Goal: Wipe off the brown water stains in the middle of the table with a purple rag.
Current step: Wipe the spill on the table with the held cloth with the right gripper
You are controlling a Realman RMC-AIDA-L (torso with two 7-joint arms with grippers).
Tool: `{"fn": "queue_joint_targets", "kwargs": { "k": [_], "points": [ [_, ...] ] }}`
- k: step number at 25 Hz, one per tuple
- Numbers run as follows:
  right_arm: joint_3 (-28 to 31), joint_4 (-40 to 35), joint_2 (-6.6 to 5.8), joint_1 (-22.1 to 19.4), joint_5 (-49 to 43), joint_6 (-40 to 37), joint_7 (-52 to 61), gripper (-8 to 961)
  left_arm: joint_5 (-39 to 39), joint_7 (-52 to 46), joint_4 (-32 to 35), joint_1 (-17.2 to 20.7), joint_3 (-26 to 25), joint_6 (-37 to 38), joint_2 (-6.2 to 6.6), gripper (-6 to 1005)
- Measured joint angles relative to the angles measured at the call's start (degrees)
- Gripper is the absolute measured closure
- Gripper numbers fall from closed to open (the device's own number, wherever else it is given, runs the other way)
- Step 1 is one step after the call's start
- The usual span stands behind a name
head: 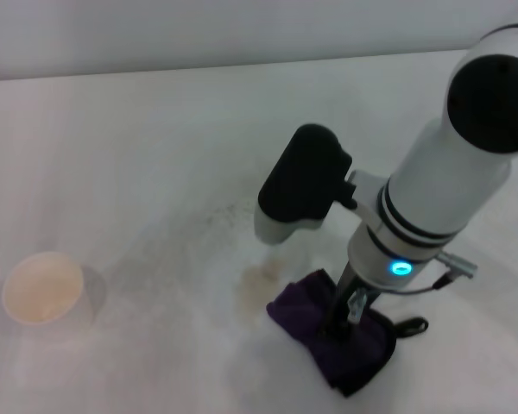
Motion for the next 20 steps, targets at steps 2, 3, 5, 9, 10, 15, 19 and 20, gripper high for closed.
{"fn": "queue_joint_targets", "kwargs": {
  "k": [2,3,5,9,10,15,19,20],
  "points": [
    [-0.89,-1.99,0.17,-1.06,0.52,0.9,-0.03,856,-0.02,0.0,-0.02,-0.09,0.0,-0.01,0.0,107],
    [-1.39,-3.0,0.19,-1.52,1.24,1.16,-0.11,856,-0.02,0.0,-0.03,-0.13,0.01,-0.01,0.0,107],
    [-2.4,-4.73,0.08,-2.14,3.36,1.33,-0.34,856,-0.03,0.0,-0.03,-0.18,0.0,-0.01,0.0,107],
    [-5.53,-7.06,0.07,-2.95,6.33,1.69,-1.04,856,-0.06,0.0,0.0,-0.28,0.0,-0.01,0.0,106],
    [-6.66,-7.35,0.11,-3.01,6.74,1.73,-1.15,856,-0.07,0.0,0.0,-0.33,0.0,-0.01,0.0,106],
    [-9.46,-6.9,0.22,-2.78,8.52,1.15,-1.24,856,-0.09,0.0,0.03,-0.38,0.0,-0.01,0.0,106],
    [-9.47,-6.89,0.25,-2.12,8.78,0.32,-1.25,856,-0.09,0.0,0.06,-0.27,0.0,0.0,0.0,106],
    [-9.03,-6.96,0.25,-1.64,8.67,0.04,-1.25,857,-0.09,0.0,0.06,-0.21,0.0,0.0,0.0,106]
  ]
}}
